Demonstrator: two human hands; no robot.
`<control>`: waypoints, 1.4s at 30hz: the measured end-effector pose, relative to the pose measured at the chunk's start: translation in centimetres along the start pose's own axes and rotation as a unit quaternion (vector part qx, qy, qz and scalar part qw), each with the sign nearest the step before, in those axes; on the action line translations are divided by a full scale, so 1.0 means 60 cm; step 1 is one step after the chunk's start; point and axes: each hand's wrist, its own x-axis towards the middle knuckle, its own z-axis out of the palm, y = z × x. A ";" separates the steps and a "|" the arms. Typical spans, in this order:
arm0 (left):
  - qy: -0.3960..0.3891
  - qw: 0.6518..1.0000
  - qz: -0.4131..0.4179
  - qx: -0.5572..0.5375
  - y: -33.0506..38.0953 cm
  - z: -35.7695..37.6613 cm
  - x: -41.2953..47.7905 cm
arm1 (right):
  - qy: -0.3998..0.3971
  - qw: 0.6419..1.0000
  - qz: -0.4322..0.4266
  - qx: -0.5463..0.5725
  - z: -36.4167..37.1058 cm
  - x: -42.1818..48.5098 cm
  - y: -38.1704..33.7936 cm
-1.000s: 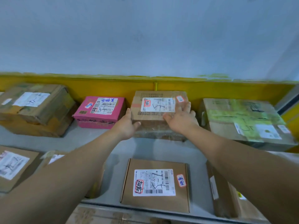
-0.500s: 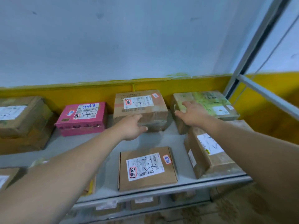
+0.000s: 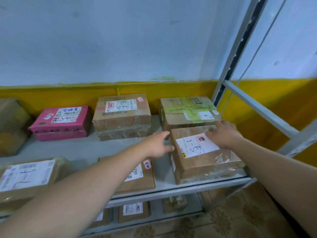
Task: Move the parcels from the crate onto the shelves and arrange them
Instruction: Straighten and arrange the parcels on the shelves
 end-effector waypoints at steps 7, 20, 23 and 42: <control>0.017 0.992 -0.080 -0.098 0.068 0.089 0.047 | -0.045 0.994 -0.023 0.095 0.033 0.031 0.063; 0.062 0.985 -0.132 -0.087 0.090 0.117 0.042 | -0.055 0.993 -0.048 0.097 0.035 0.019 0.080; 0.062 0.987 -0.127 -0.080 0.089 0.114 0.041 | -0.046 0.993 -0.045 0.099 0.033 0.015 0.078; 0.069 0.993 -0.093 -0.018 0.074 0.074 0.076 | 0.023 0.994 -0.060 0.085 0.007 0.041 0.067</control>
